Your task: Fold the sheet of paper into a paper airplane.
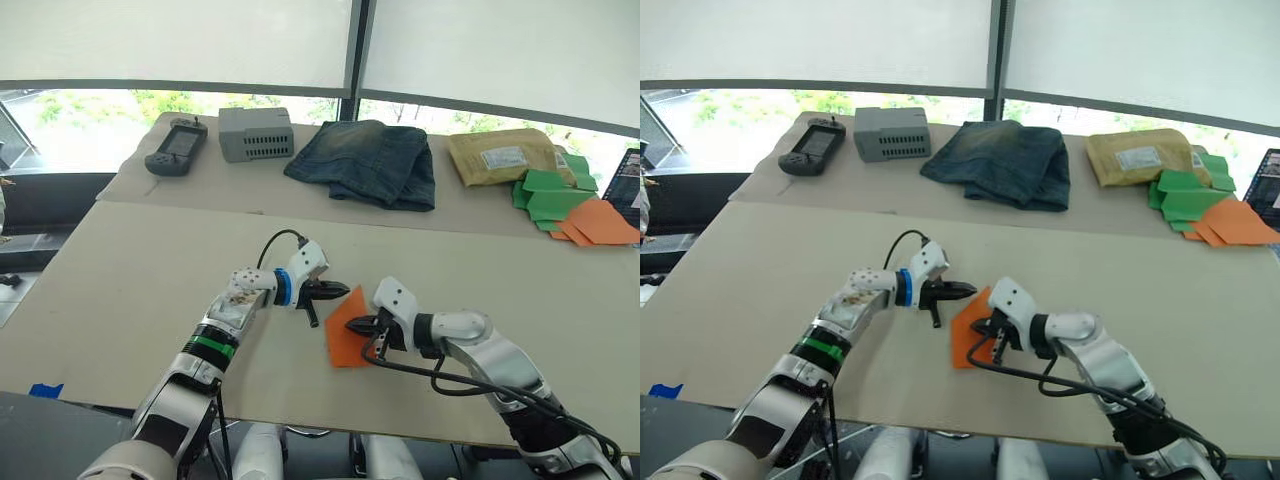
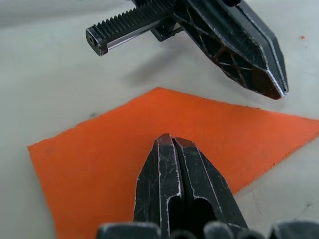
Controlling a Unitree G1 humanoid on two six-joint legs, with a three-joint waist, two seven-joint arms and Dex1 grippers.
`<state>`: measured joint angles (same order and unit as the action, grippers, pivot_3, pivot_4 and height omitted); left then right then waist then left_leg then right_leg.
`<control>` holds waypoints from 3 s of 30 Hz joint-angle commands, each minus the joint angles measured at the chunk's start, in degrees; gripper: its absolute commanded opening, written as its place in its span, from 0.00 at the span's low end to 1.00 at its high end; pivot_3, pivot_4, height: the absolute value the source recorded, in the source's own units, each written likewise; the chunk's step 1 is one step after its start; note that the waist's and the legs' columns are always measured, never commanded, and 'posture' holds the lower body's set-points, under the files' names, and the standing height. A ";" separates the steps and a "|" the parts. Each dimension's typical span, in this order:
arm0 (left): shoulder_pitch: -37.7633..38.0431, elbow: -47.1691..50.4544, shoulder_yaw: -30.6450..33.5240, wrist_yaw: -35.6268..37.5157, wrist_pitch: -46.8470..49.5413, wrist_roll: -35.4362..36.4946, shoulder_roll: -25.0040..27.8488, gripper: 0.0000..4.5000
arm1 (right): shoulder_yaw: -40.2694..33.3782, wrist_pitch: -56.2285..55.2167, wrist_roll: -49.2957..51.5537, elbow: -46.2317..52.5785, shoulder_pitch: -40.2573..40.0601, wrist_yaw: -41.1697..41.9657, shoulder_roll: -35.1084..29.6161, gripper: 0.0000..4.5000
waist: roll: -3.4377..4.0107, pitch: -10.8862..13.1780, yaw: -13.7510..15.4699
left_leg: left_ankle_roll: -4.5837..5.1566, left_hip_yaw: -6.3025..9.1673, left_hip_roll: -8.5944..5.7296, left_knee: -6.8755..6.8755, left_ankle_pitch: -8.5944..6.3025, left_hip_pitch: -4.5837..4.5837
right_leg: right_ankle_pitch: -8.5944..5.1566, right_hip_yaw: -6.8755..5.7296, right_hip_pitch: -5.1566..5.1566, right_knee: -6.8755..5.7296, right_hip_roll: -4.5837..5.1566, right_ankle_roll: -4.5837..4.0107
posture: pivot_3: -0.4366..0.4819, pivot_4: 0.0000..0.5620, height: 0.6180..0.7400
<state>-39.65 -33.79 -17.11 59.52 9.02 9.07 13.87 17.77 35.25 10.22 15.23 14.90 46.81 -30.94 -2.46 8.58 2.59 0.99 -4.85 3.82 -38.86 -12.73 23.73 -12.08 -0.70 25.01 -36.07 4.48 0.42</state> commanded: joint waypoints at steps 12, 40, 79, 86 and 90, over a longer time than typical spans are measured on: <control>-0.65 3.11 -1.30 6.49 -6.52 -2.74 -0.26 0.00 | 2.38 2.51 -1.03 -1.84 -1.02 -0.69 -0.06 0.00 | 0.00 -0.01 0.44 | 0.02 0.01 0.01 -0.01 0.02 0.03 | 0.02 0.00 -0.05 0.00 0.00 0.03 | 0.48 0.27 0.80; 20.85 44.35 4.00 3.80 26.66 7.65 16.74 0.00 | 0.99 3.21 0.49 -1.20 1.72 0.85 -1.09 0.00 | 0.11 -0.07 -1.90 | 0.02 0.07 0.10 0.18 0.02 0.03 | -0.10 0.00 0.09 0.05 -0.01 -0.03 | 0.48 0.27 0.80; 12.98 39.68 9.19 7.76 27.02 19.11 20.36 0.00 | -17.01 42.26 22.74 37.99 -4.56 -30.05 7.29 0.66 | 0.10 0.09 -1.91 | -0.03 0.12 0.00 0.06 -0.01 0.67 | -0.18 0.05 0.51 0.01 -0.04 0.12 | 0.48 0.27 0.80; 2.52 29.88 8.49 1.50 36.74 19.70 13.19 0.54 | -26.63 34.96 24.75 39.57 -7.27 -19.43 -8.87 0.67 | 0.06 0.17 -1.48 | -0.03 0.22 -0.10 -0.01 -0.01 0.59 | -0.15 0.09 0.25 0.16 -0.04 0.20 | 0.48 0.27 0.80; -7.01 24.37 5.75 -4.92 59.06 19.81 10.74 0.85 | -27.75 30.45 22.12 38.21 -9.49 -19.30 -11.88 0.67 | -0.18 0.32 -1.06 | -0.01 0.44 -0.15 -0.04 0.00 0.65 | -0.07 0.03 0.23 0.09 -0.11 0.39 | 0.48 0.27 0.80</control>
<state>-41.28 -9.52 -11.49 56.14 58.35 27.39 23.96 -8.04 68.78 33.95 52.89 5.77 27.48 -41.92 -2.64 8.90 1.53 0.99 -4.36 3.67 -38.91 -12.73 24.39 -12.01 -0.67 25.24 -36.00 4.33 1.05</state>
